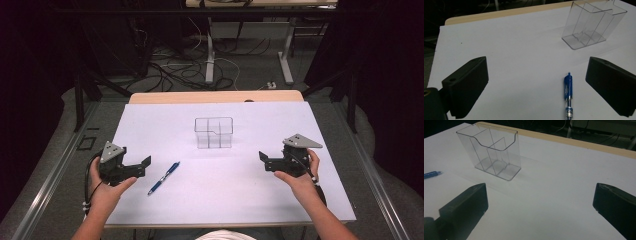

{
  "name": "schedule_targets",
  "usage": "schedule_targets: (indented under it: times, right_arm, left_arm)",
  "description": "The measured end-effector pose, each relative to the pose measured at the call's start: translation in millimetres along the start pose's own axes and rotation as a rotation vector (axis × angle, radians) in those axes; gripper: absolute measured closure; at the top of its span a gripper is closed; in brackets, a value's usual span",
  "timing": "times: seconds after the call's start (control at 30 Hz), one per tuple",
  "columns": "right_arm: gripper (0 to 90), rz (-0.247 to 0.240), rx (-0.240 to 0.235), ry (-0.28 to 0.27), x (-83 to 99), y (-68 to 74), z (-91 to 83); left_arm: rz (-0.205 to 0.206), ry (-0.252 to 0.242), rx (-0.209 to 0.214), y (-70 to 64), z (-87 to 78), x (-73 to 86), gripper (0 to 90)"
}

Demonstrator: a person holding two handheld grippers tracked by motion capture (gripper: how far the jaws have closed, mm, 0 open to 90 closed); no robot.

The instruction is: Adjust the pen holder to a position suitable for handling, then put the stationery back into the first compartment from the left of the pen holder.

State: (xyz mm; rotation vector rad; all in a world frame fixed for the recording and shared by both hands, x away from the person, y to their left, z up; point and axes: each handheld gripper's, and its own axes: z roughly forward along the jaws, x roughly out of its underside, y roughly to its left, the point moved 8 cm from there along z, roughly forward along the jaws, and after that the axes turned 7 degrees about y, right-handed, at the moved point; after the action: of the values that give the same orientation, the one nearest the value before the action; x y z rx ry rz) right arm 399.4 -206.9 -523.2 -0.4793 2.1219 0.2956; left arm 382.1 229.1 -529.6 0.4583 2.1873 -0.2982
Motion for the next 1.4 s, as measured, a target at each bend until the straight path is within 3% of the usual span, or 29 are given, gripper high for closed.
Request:
schedule_targets:
  times: [0.3, 0.67, 0.7, 0.8, 0.97, 1.03, 1.1, 1.23, 1.4]
  right_arm:
    - [0.0, 0.013, 0.002, 0.004, 1.1, -4.3, -2.2]
    - [1.2, 0.014, 0.003, -0.002, -0.5, -8.3, -3.7]
    - [1.3, 0.012, 0.002, -0.003, -0.5, -8.6, -3.7]
    - [1.3, 0.008, 0.001, -0.007, -0.9, -9.5, -3.4]
    - [1.3, 0.006, 0.003, -0.004, -0.6, -10.0, -4.1]
    - [1.1, 0.004, 0.000, -0.003, -0.4, -10.0, -4.7]
    - [0.9, 0.009, -0.001, -0.004, -0.3, -9.5, -4.8]
    - [0.0, -0.015, 0.005, -0.003, 0.9, -9.1, -3.6]
    - [0.0, -0.024, 0.003, 0.000, 2.0, -6.9, -3.5]
  left_arm:
    - [0.027, 0.027, 0.029, -12.7, -3.5, -5.1, 12.3]
    - [0.078, 0.079, 0.031, -24.5, -3.7, -15.4, 19.5]
    - [0.091, 0.104, 0.035, -25.7, -2.3, -15.9, 20.3]
    - [0.091, 0.113, 0.039, -28.8, 0.2, -17.4, 23.9]
    - [0.145, 0.170, 0.040, -36.2, 5.7, -17.3, 31.7]
    - [0.163, 0.217, 0.045, -39.9, 10.4, -14.7, 32.8]
    - [0.160, 0.226, 0.049, -41.2, 12.9, -13.8, 33.6]
    - [0.182, 0.297, 0.057, -43.9, 22.2, -7.8, 34.8]
    - [0.178, 0.334, 0.078, -46.7, 29.1, -4.0, 35.7]
